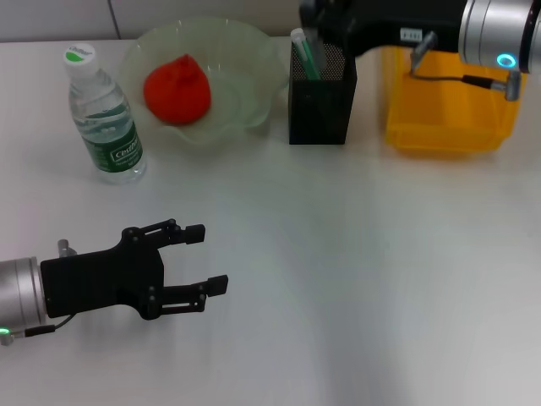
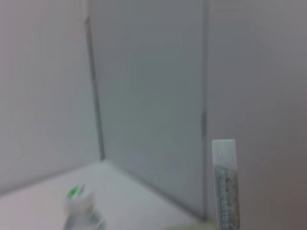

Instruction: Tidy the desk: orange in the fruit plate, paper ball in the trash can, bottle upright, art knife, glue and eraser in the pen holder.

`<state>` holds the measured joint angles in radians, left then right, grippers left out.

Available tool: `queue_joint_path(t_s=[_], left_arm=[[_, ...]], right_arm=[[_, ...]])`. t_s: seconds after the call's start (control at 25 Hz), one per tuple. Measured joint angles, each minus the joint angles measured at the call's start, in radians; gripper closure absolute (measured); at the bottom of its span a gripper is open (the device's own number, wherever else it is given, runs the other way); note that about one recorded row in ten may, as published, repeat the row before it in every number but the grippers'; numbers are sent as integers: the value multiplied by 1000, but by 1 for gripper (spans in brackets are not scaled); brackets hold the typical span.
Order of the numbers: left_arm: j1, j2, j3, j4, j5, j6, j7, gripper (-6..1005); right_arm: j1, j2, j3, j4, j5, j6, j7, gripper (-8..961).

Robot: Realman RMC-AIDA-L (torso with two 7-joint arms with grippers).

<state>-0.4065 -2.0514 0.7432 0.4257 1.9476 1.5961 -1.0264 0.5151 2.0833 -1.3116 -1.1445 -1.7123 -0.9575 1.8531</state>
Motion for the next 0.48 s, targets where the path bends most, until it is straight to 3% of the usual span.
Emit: queue_joint_path(t_s=[0.08,0.48], left_arm=[[-2,-2,0,0,0,2,1,156],[-17,-4,5,3,3,12,3,156]], right_arm=[[37,-2,31,116,118,66,-103,818],[187,-3,105,415,174,169,-257,821]])
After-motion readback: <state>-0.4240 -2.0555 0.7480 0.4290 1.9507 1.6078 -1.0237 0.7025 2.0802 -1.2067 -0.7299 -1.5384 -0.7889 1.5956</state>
